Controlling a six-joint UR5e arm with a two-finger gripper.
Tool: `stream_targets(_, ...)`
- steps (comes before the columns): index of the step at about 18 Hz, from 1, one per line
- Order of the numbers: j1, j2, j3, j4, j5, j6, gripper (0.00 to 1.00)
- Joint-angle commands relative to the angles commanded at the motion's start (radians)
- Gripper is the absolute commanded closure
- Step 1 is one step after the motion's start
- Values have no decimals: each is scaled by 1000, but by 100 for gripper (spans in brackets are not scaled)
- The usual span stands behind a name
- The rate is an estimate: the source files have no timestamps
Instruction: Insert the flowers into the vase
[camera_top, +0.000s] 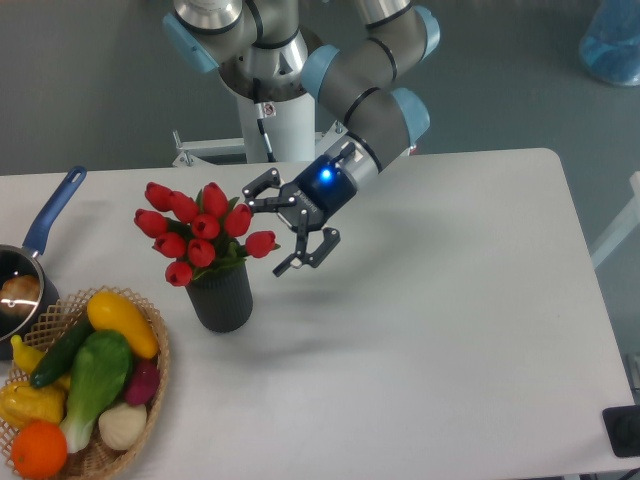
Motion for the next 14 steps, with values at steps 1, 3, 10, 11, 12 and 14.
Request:
stream_targets(1,15,2,8,0,2,0,0)
stream_targets(3,63,0,50,0,61,-2,0)
stream_targets(10,120,-58,294,3,245,-198,0)
stream_targets(11,120,-72,336,3,312,-209,0)
stream_targets(12,118,-89,372,5,378,-207,0)
stream_targets(14,115,-118,445,8,498,-204,0)
